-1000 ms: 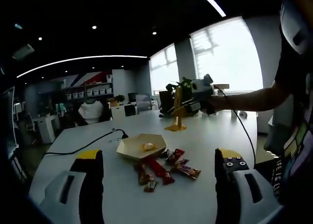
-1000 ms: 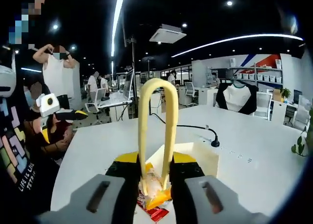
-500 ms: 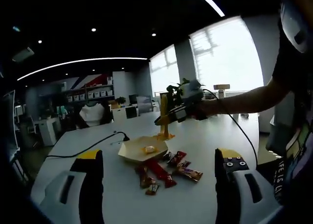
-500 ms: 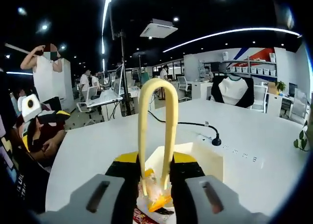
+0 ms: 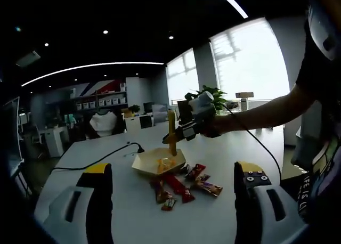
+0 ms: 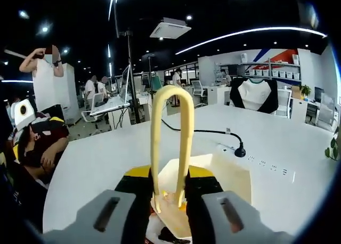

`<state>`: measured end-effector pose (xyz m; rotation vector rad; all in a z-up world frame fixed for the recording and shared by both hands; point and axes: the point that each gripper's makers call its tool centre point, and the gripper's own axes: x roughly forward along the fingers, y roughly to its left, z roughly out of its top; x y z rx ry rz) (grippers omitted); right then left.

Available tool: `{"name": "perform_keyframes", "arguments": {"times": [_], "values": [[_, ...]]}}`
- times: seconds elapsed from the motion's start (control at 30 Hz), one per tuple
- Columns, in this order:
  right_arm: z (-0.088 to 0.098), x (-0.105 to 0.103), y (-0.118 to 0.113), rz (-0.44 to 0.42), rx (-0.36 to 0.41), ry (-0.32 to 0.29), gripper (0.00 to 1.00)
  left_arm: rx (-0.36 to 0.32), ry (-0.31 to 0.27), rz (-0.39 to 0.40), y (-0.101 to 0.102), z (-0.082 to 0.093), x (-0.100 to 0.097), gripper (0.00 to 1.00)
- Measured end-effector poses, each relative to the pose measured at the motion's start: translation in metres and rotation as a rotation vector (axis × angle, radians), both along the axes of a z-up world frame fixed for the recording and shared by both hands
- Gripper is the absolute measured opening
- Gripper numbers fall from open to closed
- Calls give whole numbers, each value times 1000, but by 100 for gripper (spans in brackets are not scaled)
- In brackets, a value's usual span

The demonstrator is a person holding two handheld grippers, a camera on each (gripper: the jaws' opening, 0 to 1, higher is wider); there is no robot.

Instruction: Place the target food into the container with the food tongs after gripping and lifting it, then release it inside without dropping or visibly crushing the food.

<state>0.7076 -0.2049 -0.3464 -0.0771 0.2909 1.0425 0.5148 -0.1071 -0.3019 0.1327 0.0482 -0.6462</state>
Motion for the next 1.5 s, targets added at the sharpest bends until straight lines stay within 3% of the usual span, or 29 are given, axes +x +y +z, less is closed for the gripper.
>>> {"name": "perform_keyframes", "arguments": {"times": [0.53, 0.7, 0.87, 0.93, 1.07, 1.5], "values": [[4, -42, -27, 113, 20, -68, 21, 12, 6, -17, -7, -3, -2, 100], [6, -59, -26, 199, 36, -96, 22, 15, 7, -16, -8, -3, -3, 100], [-6, -72, -30, 259, 16, -114, 23, 20, 9, -15, -7, -3, -3, 100], [-7, -81, -30, 310, 63, -106, 23, 22, 9, -15, -7, -3, -3, 100], [-19, -75, -38, 289, 20, -106, 23, 23, 12, -13, -7, -4, -3, 100], [-52, -74, -35, 360, -51, -94, 23, 32, 18, -8, -4, -6, 0, 100]]}}
